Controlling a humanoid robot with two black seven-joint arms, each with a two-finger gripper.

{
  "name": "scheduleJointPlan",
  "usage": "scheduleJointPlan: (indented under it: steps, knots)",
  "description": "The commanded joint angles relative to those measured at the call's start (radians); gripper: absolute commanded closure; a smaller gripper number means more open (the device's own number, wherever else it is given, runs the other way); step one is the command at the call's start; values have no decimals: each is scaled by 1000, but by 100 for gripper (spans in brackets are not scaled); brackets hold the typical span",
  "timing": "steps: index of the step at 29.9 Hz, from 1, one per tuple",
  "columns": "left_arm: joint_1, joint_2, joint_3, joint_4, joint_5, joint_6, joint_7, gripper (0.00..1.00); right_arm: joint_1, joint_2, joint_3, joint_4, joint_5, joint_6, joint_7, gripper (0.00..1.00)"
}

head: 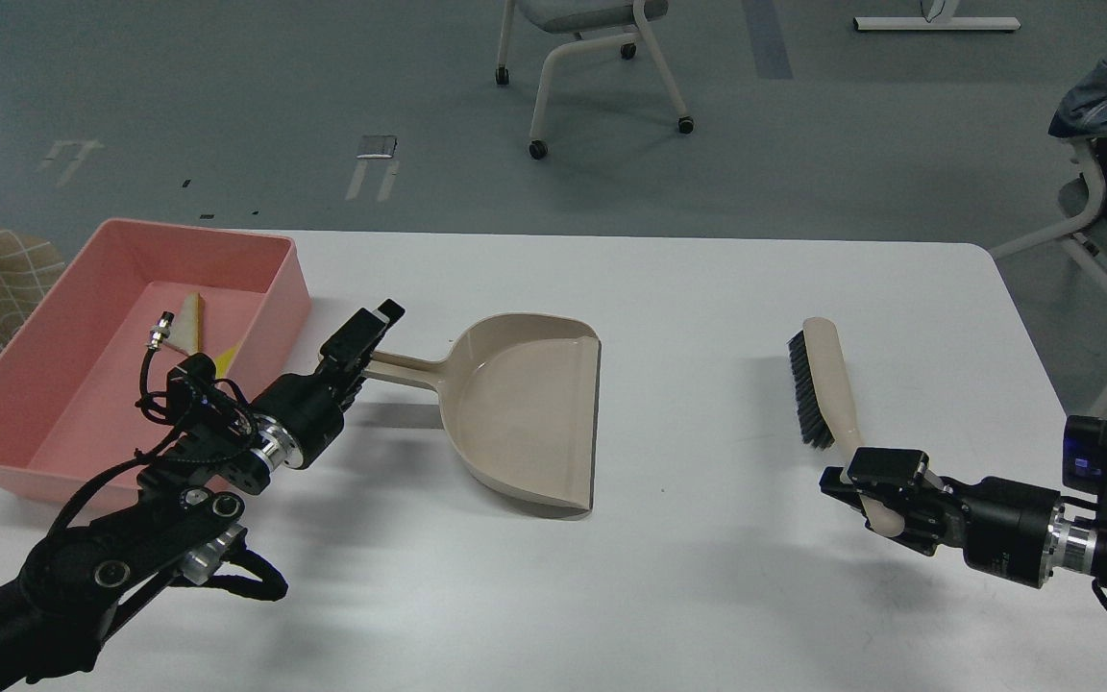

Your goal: Sweep and dump garbage into bin

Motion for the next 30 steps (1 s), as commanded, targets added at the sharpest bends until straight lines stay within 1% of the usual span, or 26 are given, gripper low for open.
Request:
scheduleJointPlan:
  steps: [1, 5, 7, 9, 11, 16, 17, 21, 22, 27, 29, 30]
  knots:
    - [0, 1, 2, 0, -2, 0, 0, 0, -1, 0, -3, -13, 0, 0, 0, 100]
    - [0, -1, 0, 0, -4, 0, 0, 0, -6, 0, -3, -21, -1, 0, -1, 100]
    - [2, -1, 2, 2, -4, 0, 2, 0, -6, 0, -5, -27, -1, 0, -1, 94]
    - [2, -4, 2, 2, -4, 0, 0, 0, -6, 0, -3, -39, 2, 0, -6, 78]
    - [3, -4, 2, 2, -4, 0, 0, 0, -8, 0, -5, -44, 2, 0, -6, 70]
    - [23, -1, 2, 2, -1, 0, 0, 0, -15, 0, -7, -51, 3, 0, -8, 59]
    - [26, -1, 2, 2, 1, 0, 0, 0, -17, 0, -7, -51, 3, 0, -9, 53]
    - [33, 5, 2, 0, 2, -1, 0, 0, -15, 1, -5, -51, 5, 0, -11, 42]
    - [34, 7, 2, -1, 2, -1, -1, 0, -15, 1, -5, -51, 5, 0, -11, 41]
    - [46, 23, 2, -12, 4, -3, -11, 0, -14, 1, -5, -50, 7, 0, -11, 32]
    - [60, 34, 0, -15, 4, -3, -12, 0, -12, 0, -5, -48, 10, 0, -11, 21]
    - [62, 34, 0, -17, 4, -5, -12, 0, -12, -2, -5, -48, 10, 0, -11, 19]
